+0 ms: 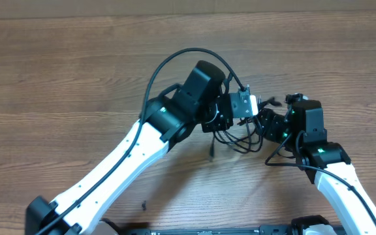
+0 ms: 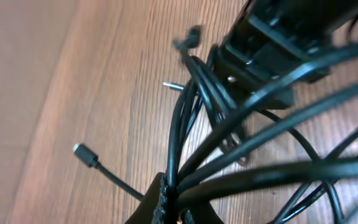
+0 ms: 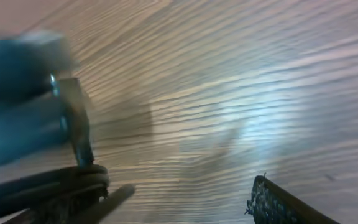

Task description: Untangle cables

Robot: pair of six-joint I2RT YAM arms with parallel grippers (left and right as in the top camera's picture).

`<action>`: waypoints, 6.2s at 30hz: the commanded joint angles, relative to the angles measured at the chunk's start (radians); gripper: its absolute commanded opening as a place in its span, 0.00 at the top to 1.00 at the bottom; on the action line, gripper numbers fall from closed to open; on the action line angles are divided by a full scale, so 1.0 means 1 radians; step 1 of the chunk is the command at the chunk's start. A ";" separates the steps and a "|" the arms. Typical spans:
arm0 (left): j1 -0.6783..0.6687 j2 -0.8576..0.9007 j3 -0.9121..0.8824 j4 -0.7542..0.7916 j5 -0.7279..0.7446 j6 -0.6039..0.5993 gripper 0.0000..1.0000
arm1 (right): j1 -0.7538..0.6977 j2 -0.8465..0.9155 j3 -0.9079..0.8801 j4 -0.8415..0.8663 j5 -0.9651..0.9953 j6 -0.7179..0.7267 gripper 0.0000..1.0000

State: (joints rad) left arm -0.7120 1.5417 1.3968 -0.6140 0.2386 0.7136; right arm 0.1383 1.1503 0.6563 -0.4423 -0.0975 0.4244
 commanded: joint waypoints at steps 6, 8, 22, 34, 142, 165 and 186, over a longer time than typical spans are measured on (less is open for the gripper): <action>0.006 -0.172 0.008 -0.037 -0.201 0.005 0.96 | -0.003 -0.010 0.019 -0.011 0.137 0.044 0.23; 0.006 -0.195 0.008 -0.043 -0.271 0.005 0.96 | -0.003 -0.010 0.019 -0.024 0.167 0.050 0.23; 0.007 -0.229 0.008 -0.050 -0.572 0.004 0.96 | -0.037 -0.010 0.019 -0.056 0.193 0.102 0.23; 0.007 -0.228 0.008 -0.069 -0.694 -0.109 0.96 | -0.072 -0.010 0.019 -0.017 0.008 0.102 0.22; 0.122 -0.012 0.006 -0.229 -0.399 -0.512 0.96 | -0.184 -0.010 0.019 0.065 -0.684 -0.331 0.23; 0.124 -0.012 0.005 -0.260 -0.381 -0.512 0.00 | -0.184 -0.010 0.019 0.066 -0.716 -0.354 0.22; 0.136 0.301 -0.119 0.077 -0.474 -0.399 0.00 | -0.184 -0.010 0.019 0.065 -0.689 -0.354 0.22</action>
State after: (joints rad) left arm -0.5842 1.8046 1.2854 -0.5606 -0.2222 0.2958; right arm -0.0452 1.1435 0.6659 -0.3828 -0.8032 0.0772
